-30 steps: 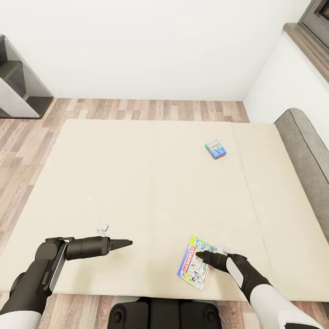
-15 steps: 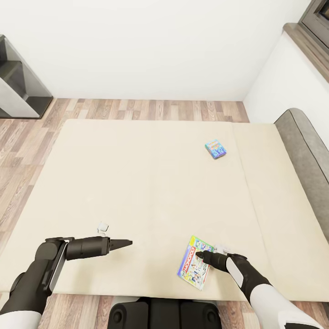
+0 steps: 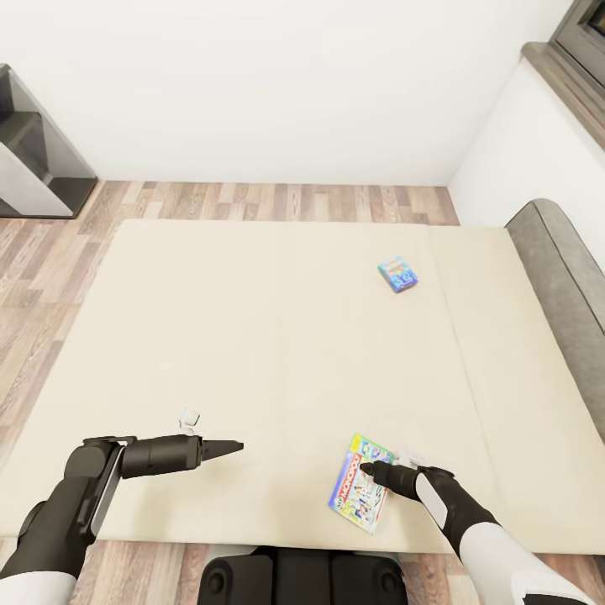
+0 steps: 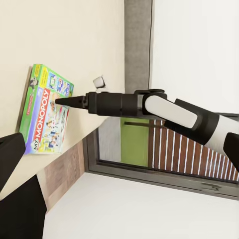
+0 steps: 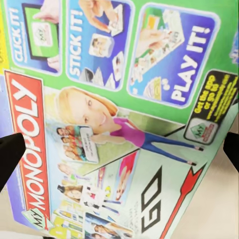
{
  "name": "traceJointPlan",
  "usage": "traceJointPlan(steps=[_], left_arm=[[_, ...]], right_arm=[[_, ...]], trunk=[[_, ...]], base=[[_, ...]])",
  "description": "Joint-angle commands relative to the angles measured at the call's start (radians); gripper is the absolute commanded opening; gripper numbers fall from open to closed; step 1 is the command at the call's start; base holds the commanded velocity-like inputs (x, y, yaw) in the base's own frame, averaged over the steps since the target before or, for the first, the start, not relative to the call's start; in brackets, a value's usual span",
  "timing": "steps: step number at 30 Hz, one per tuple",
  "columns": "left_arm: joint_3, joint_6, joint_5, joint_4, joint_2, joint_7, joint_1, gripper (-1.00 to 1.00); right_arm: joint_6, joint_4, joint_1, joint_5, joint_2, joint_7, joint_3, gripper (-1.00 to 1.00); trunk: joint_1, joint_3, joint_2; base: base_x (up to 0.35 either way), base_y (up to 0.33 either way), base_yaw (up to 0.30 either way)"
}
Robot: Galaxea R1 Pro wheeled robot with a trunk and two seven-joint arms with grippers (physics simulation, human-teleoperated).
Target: Put all the toys in the child's room - the three board games (two on the bed and one on the table), the two jigsaw puzzles on the table, and the tennis ball on the table - inside the toy box on the table in the child's room.
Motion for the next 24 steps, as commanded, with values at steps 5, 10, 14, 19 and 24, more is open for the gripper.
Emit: traceJointPlan(steps=[5,10,14,19,24], left_arm=[[0.000,0.011,-0.002,0.000,0.000,-0.004,0.000,1.00],[0.000,0.011,-0.002,0.000,0.000,-0.005,0.000,1.00],[0.000,0.011,-0.002,0.000,0.000,-0.004,0.000,1.00],[0.000,0.011,-0.002,0.000,0.000,-0.004,0.000,1.00],[0.000,0.011,-0.002,0.000,0.000,-0.004,0.000,1.00]], right_arm=[[0.007,-0.001,-0.001,-0.002,0.001,0.003,-0.006,1.00],[0.007,-0.001,0.000,-0.002,0.001,0.003,-0.006,1.00],[0.007,-0.001,0.000,-0.002,0.001,0.003,-0.006,1.00],[0.007,-0.001,0.000,-0.002,0.001,0.003,-0.006,1.00],[0.007,-0.001,0.000,-0.002,0.001,0.003,-0.006,1.00]], trunk=[[0.001,-0.001,-0.001],[0.001,-0.001,-0.001],[0.001,-0.001,-0.001],[0.001,-0.001,-0.001],[0.001,-0.001,-0.001]], base=[[0.000,0.143,0.000],[0.000,0.022,0.000],[0.000,0.003,0.000],[0.000,0.000,0.000],[0.000,0.000,0.000]])
